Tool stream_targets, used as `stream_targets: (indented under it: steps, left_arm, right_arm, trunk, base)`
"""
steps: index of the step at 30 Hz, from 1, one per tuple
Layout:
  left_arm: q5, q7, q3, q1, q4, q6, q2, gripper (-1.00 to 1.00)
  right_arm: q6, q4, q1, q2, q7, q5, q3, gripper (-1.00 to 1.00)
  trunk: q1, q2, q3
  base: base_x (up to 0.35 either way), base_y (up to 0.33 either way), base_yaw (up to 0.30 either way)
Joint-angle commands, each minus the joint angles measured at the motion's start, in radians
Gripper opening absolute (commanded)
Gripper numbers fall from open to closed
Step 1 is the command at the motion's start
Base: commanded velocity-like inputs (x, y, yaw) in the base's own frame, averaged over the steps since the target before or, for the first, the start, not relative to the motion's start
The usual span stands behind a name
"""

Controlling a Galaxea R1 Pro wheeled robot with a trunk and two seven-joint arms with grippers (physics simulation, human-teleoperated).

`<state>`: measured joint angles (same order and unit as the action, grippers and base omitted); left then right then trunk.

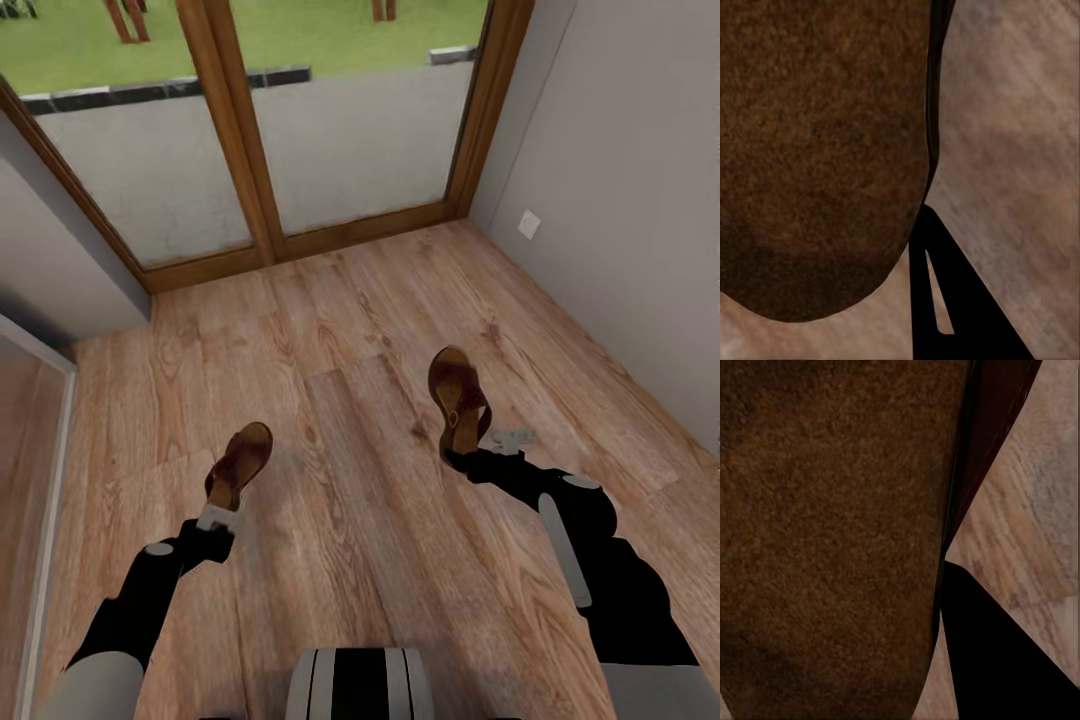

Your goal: Pick up the two gym shoes and the two sandals from the corridor floor and place them onto the hallstand (shoe rack) in the corridor, making sure they are on the rack and not on the floor. Arrange them so the two gym shoes are next to each other and the two sandals are next to each other.

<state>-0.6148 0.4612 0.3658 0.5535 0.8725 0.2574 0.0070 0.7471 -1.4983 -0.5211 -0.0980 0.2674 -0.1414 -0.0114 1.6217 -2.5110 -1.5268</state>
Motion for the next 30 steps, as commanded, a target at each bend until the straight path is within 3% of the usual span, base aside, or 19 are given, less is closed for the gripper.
stream_targets:
  steps: [1,5,7,9,10,12,13,17,18,20,23,30]
  left_arm:
    - [0.005,0.008,0.033,-0.001,0.001,-0.007,0.0,-1.0]
    - [0.024,0.014,0.146,-0.002,-0.003,-0.026,0.001,-1.0]
    - [0.026,0.016,0.169,-0.002,-0.013,-0.029,0.001,-1.0]
    - [0.027,0.015,0.185,-0.003,-0.042,-0.032,0.0,-1.0]
    - [0.026,0.015,0.187,-0.003,-0.05,-0.033,0.0,-1.0]
    - [0.026,0.013,0.19,-0.003,-0.089,-0.051,-0.002,-1.0]
    - [0.026,0.009,0.196,-0.007,-0.152,-0.127,-0.004,-1.0]
    - [0.027,-0.025,0.203,-0.03,-0.218,-0.242,-0.008,-1.0]
    - [0.071,-0.075,0.205,-0.092,-0.23,-0.326,-0.008,-1.0]
    - [0.112,-0.083,0.205,-0.122,-0.236,-0.382,-0.01,-1.0]
    - [0.145,-0.087,0.206,-0.159,-0.235,-0.409,-0.011,-1.0]
    - [0.164,-0.126,0.206,-0.189,-0.246,-0.422,-0.014,-1.0]
  right_arm:
    - [0.006,-0.001,0.0,0.0,-0.003,-0.007,-0.001,-1.0]
    - [0.005,0.0,0.003,-0.006,-0.002,0.001,-0.002,-1.0]
    - [0.005,0.0,0.005,-0.009,-0.002,0.026,-0.002,-1.0]
    - [-0.006,0.005,0.033,-0.01,-0.004,0.13,-0.002,-1.0]
    - [-0.014,0.008,0.044,-0.009,-0.005,0.156,-0.002,-1.0]
    - [-0.083,0.03,0.096,-0.004,-0.008,0.247,-0.002,-1.0]
    - [-0.246,0.087,0.157,0.001,-0.01,0.301,-0.003,-1.0]
    - [-0.509,0.231,0.216,0.004,-0.013,0.322,-0.009,-1.0]
    - [-0.698,0.392,0.252,0.007,-0.082,0.323,-0.013,-1.0]
    - [-0.831,0.488,0.272,0.02,-0.185,0.318,-0.012,-1.0]
    - [-1.026,0.649,0.287,0.054,-0.321,0.315,-0.012,-1.0]
    - [-1.359,0.918,0.292,0.094,-0.472,0.315,-0.01,-1.0]
  trunk:
    - [-0.001,0.0,0.005]
    - [-0.002,0.001,0.026]
    - [-0.003,0.001,0.036]
    - [-0.004,0.002,0.047]
    - [-0.005,0.002,0.053]
    - [-0.005,0.003,0.063]
    - [-0.006,0.003,0.069]
    - [-0.008,0.004,0.09]
    - [-0.008,0.004,0.096]
    - [-0.009,0.004,0.107]
    - [-0.01,0.005,0.123]
    - [-0.014,0.007,0.161]
  base:
    - [0.0,0.0,-0.047]
    - [0.0,0.0,-0.062]
    - [0.0,0.0,-0.068]
    - [0.0,0.0,-0.07]
    - [0.0,0.0,-0.071]
    - [0.0,0.0,-0.075]
    - [0.0,0.0,-0.086]
    - [0.0,0.0,-0.09]
    - [0.0,0.0,-0.092]
    - [0.0,0.0,-0.094]
    - [0.0,0.0,-0.095]
    - [0.0,0.0,-0.095]
